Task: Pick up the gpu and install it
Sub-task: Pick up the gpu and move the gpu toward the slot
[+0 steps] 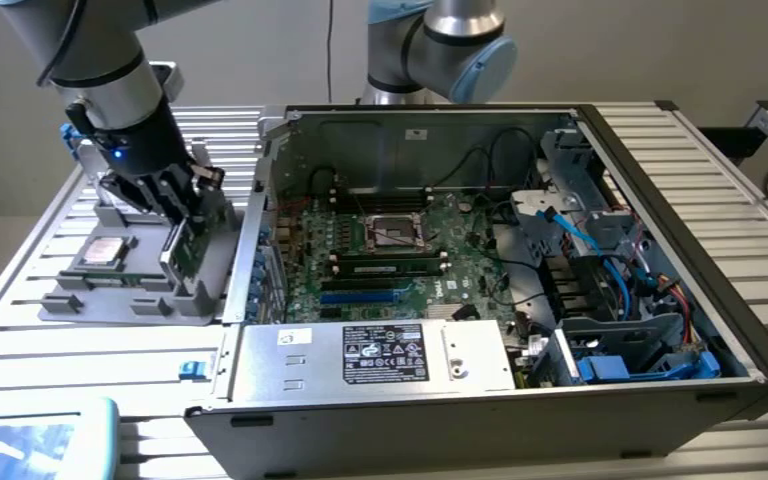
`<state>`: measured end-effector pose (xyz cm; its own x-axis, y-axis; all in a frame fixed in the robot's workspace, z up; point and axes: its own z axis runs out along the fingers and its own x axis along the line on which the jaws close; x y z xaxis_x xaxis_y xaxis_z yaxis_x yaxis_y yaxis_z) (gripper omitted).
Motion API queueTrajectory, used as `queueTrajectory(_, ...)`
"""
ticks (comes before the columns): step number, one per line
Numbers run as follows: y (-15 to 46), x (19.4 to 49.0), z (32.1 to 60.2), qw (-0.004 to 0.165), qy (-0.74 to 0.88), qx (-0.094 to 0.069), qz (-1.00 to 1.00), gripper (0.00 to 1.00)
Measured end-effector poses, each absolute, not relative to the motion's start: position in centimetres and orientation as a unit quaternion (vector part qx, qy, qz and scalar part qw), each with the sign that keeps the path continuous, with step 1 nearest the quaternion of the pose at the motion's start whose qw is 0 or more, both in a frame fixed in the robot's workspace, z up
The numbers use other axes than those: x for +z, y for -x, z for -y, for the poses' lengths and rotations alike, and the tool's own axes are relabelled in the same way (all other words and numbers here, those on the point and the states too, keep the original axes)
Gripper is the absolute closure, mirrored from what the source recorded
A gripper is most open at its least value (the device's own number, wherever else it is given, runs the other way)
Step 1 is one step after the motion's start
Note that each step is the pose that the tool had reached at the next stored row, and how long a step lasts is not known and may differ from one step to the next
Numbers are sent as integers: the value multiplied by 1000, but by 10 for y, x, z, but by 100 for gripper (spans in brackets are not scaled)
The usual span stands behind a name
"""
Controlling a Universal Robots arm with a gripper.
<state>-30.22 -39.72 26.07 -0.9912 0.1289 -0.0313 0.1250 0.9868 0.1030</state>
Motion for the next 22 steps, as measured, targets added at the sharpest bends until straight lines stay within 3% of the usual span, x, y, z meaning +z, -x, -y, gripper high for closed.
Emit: queueTrajectory(22,302,360,405,19,-63,50,-997,73)
